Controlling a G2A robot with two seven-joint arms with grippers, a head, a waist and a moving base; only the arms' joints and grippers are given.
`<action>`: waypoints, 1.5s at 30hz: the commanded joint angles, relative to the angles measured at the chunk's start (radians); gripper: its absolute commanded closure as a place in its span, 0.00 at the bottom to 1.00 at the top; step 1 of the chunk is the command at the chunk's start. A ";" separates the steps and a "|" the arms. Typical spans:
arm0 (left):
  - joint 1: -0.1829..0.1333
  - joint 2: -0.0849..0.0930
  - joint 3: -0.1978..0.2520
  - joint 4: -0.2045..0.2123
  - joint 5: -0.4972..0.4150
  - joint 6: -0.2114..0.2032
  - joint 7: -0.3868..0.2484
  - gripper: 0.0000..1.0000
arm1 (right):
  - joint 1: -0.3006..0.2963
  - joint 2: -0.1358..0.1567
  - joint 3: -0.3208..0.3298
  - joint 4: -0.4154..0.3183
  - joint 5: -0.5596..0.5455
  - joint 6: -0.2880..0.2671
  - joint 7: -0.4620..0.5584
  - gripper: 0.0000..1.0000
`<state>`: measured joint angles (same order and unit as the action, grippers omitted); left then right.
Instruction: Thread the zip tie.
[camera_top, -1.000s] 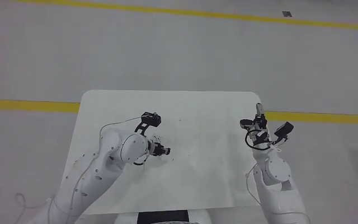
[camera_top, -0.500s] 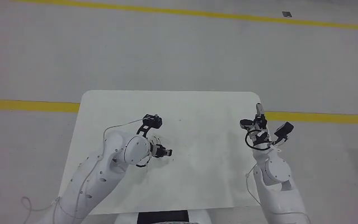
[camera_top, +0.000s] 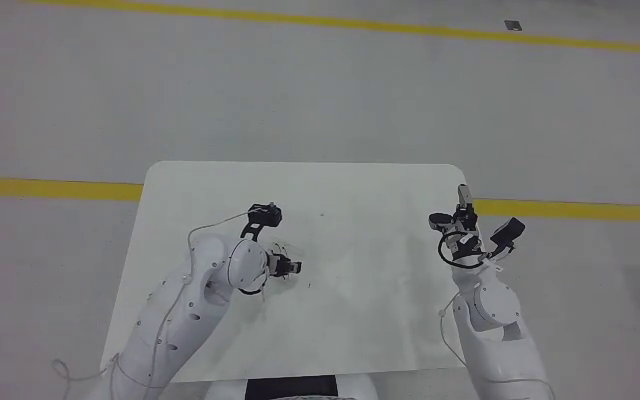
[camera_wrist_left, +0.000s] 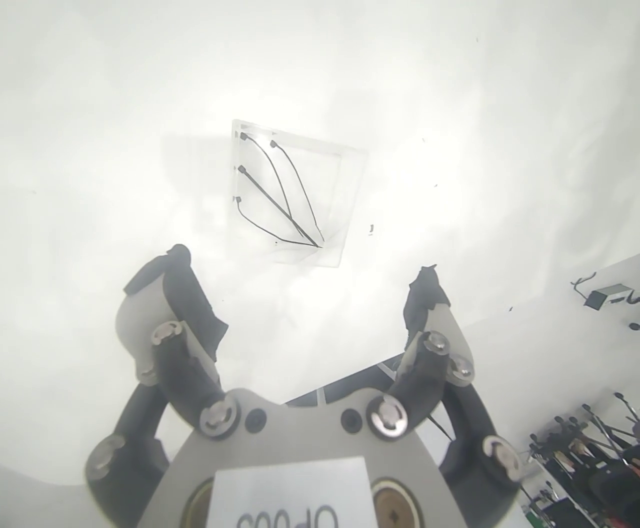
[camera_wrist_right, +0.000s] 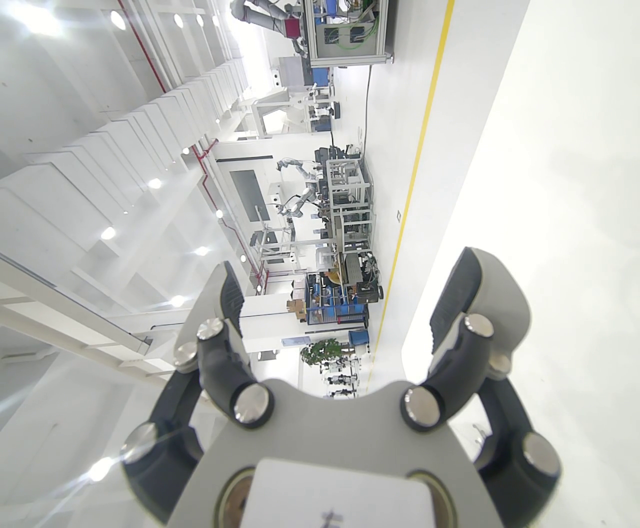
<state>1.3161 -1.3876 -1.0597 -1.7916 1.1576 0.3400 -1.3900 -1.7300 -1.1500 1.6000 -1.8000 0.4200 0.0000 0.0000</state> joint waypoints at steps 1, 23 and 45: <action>0.002 -0.010 -0.005 0.003 0.010 0.000 0.000 0.00 | 0.000 0.000 0.000 0.000 0.000 0.000 0.000 0.00; 0.023 -0.026 -0.013 -0.023 0.058 0.000 0.000 0.00 | 0.000 0.000 0.000 0.000 0.000 0.000 0.000 0.00; 0.007 -0.026 0.037 -0.014 0.109 0.000 0.000 0.53 | 0.000 0.000 0.000 0.000 0.000 0.000 0.000 0.00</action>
<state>1.3252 -1.4130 -1.0224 -1.8081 1.2636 0.3400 -1.3900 -1.7300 -1.1500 1.6000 -1.8000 0.4200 0.0000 0.0000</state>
